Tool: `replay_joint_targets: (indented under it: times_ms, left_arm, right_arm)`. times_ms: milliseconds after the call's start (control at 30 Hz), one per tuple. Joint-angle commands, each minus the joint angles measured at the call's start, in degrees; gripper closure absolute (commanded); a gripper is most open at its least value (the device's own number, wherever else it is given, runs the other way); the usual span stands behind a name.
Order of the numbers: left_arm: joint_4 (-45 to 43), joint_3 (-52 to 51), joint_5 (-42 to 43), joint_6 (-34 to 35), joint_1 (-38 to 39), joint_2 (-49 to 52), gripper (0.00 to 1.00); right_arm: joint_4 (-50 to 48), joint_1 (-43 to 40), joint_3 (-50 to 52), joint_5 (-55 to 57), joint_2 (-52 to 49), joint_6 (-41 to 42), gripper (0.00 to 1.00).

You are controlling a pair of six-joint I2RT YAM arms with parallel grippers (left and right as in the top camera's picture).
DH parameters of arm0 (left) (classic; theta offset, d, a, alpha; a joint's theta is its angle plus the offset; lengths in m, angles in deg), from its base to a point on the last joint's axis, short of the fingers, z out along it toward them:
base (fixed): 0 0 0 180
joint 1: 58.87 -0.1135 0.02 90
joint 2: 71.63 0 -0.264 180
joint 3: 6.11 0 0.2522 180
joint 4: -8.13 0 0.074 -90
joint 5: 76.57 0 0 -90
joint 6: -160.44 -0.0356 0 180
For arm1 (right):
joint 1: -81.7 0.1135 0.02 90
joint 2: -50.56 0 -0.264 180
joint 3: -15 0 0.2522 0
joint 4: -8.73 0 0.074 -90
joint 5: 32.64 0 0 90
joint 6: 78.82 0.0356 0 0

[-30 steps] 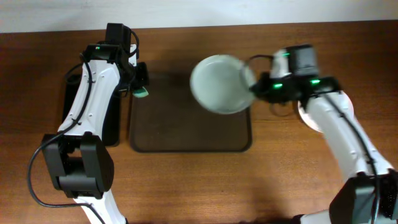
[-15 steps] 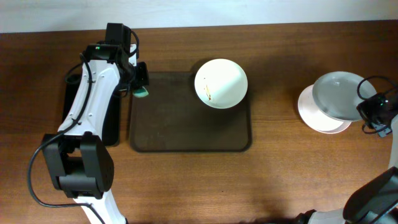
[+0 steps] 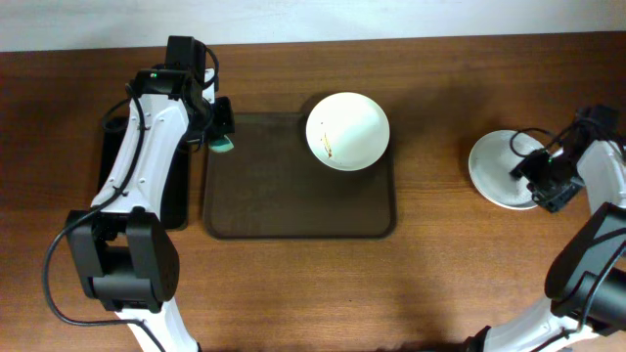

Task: Clean dirty plates on tray and stack at the side
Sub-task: 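Lower the pale green plate onto the pink plate and release, then move the right gripper to the white plate rim and grasp it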

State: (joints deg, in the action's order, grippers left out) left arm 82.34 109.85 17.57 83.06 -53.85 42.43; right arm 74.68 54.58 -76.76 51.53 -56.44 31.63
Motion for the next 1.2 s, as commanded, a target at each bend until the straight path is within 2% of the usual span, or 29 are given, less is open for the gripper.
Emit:
replay_joint_targets:
  times_ms: [0, 67, 133, 233, 267, 300, 367, 467, 667, 867, 967, 1033, 1133, 1167]
  left_arm:
    - [-0.3, -0.5, 0.6, -1.1, -0.2, 0.5, 0.99]
    - [-0.3, -0.5, 0.6, -1.1, -0.2, 0.5, 0.99]
    - [-0.3, -0.5, 0.6, -1.1, -0.2, 0.5, 0.99]
    - [-0.3, -0.5, 0.6, -1.1, -0.1, 0.5, 0.99]
    - [-0.3, -0.5, 0.6, -1.1, 0.1, 0.5, 0.99]
    - [-0.4, -0.5, 0.6, -1.1, 0.2, 0.5, 0.99]
    - [-0.3, -0.5, 0.6, -1.1, 0.2, 0.5, 0.99]
    - [-0.4, -0.5, 0.6, -1.1, 0.2, 0.5, 0.99]
    - [-0.1, -0.5, 0.6, -1.1, 0.2, 0.5, 0.99]
    - [-0.3, -0.5, 0.6, -1.1, 0.2, 0.5, 0.99]
    - [-0.3, -0.5, 0.6, -1.1, 0.2, 0.5, 0.99]
    - [-0.4, -0.5, 0.6, -1.1, 0.2, 0.5, 0.99]
    - [-0.4, -0.5, 0.6, -1.1, 0.2, 0.5, 0.99]
    - [-0.3, -0.5, 0.6, -1.1, 0.2, 0.5, 0.99]
  right_arm:
    - [4.7, 5.2, -9.1, -4.8, 0.7, -4.5, 0.34]
    - [5.5, 10.4, -13.1, -5.7, 0.7, -5.4, 0.34]
    - [1.7, 16.0, -13.5, -7.1, 0.6, -4.2, 0.34]
    - [-3.8, 23.7, -13.2, -6.6, -1.3, 3.2, 0.36]
    - [-4.9, 25.9, -13.2, -6.2, -2.5, 6.3, 0.41]
    - [-5.8, 27.9, -13.2, -6.2, -4.1, 8.4, 0.58]
    - [-7.1, 31.5, -13.2, -6.2, -7.1, 10.6, 0.74]
    - [-8.1, 36.3, -13.2, -4.2, -11.3, 13.2, 0.75]
    - [-8.0, 39.8, -13.2, -1.0, -15.0, 16.5, 0.92]
    - [-6.1, 40.0, -12.9, 1.4, -15.8, 16.4, 0.91]
    - [-1.7, 41.4, -12.9, 1.4, -15.8, 13.4, 0.9]
    - [3.1, 44.0, -12.9, 1.1, -15.8, 11.6, 0.87]
    - [6.0, 47.9, -12.9, -2.7, -15.8, 8.8, 0.86]
    - [6.2, 49.3, -12.9, -4.3, -15.8, 7.9, 0.83]
